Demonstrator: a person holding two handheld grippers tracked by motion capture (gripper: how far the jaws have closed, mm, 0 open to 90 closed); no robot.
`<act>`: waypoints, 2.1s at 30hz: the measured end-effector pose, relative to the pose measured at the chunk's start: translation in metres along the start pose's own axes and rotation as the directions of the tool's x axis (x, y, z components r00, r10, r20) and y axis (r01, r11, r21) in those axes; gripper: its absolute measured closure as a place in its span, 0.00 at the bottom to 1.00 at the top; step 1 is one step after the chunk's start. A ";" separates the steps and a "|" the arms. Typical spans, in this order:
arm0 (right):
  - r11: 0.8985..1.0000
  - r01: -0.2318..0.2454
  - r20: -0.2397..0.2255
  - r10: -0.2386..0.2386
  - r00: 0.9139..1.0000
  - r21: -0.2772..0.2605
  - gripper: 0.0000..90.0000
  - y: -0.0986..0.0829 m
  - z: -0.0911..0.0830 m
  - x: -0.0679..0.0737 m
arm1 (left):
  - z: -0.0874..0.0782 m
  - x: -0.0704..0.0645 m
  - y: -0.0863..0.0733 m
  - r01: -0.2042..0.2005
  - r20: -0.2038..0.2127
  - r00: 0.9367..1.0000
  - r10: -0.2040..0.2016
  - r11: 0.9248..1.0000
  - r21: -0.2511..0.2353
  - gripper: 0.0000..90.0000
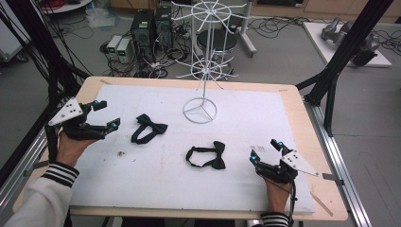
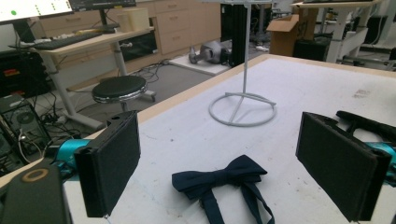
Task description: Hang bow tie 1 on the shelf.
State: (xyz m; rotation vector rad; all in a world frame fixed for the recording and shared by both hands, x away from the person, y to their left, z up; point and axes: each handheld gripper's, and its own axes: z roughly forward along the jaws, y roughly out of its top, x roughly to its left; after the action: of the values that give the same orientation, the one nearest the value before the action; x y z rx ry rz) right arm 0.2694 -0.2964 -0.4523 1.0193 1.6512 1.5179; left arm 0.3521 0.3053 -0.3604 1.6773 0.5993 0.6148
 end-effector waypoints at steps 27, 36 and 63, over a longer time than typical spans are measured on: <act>1.000 0.007 0.002 -0.007 1.000 -0.004 0.12 0.000 0.000 0.000 | 0.046 0.024 0.025 -0.087 0.140 0.988 0.061 0.977 0.194 0.16; 1.000 0.008 0.001 -0.008 1.000 -0.005 0.12 0.000 0.000 0.000 | 0.069 0.030 0.027 -0.137 0.187 0.979 0.086 0.951 0.278 0.16; 1.000 0.009 0.002 -0.009 1.000 -0.007 0.12 0.000 0.000 0.001 | 0.106 0.033 0.034 -0.208 0.243 0.964 0.109 0.878 0.431 0.17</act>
State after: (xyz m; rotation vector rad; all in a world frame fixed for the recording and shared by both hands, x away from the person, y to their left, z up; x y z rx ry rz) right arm 0.2686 -0.2959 -0.4526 1.0082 1.6453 1.5157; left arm 0.4504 0.2461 -0.3421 2.2205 0.4738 0.4193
